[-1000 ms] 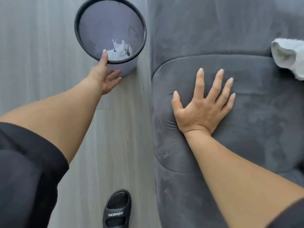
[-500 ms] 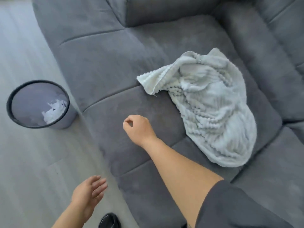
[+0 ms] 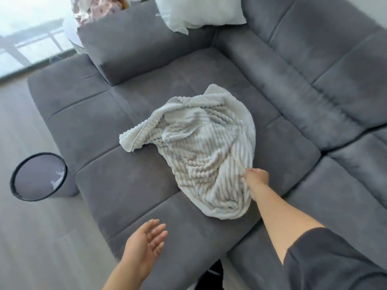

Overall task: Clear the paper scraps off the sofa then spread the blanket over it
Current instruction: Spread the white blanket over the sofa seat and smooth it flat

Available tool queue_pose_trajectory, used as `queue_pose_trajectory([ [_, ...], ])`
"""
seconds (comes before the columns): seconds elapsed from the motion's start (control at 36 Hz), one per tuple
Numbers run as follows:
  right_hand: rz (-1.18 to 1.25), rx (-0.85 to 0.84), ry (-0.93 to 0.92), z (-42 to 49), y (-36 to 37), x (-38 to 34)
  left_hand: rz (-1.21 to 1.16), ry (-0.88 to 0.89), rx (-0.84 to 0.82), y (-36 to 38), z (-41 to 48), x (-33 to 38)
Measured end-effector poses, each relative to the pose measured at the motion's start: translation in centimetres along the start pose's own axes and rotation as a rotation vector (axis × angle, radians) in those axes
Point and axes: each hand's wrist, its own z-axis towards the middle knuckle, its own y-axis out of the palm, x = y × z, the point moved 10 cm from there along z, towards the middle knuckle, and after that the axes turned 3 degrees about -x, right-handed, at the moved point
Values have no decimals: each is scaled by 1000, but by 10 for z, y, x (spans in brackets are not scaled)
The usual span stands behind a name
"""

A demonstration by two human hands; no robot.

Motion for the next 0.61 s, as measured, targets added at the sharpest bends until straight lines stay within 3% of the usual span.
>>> queue_pose_trajectory([
  [0.06, 271, -134, 74, -25, 13, -6, 38, -5, -22, 34, -13, -11],
  [0.14, 542, -464, 149, -90, 39, -30, 67, -26, -117, 88, -40, -13],
  [0.28, 332, -1018, -115, -251, 14, -82, 30, 0, -418, 183, -136, 17],
  [0.33, 296, -1091, -141, -298, -9, -91, -107, 81, -465, 201, -175, 41],
  [0.44, 213, -1063, -181, -343, -66, -108, -371, 210, -522, 204, -234, 83],
  [0.61, 176, -1020, -277, -399, -147, -133, -269, 265, -619, 185, -320, 124],
])
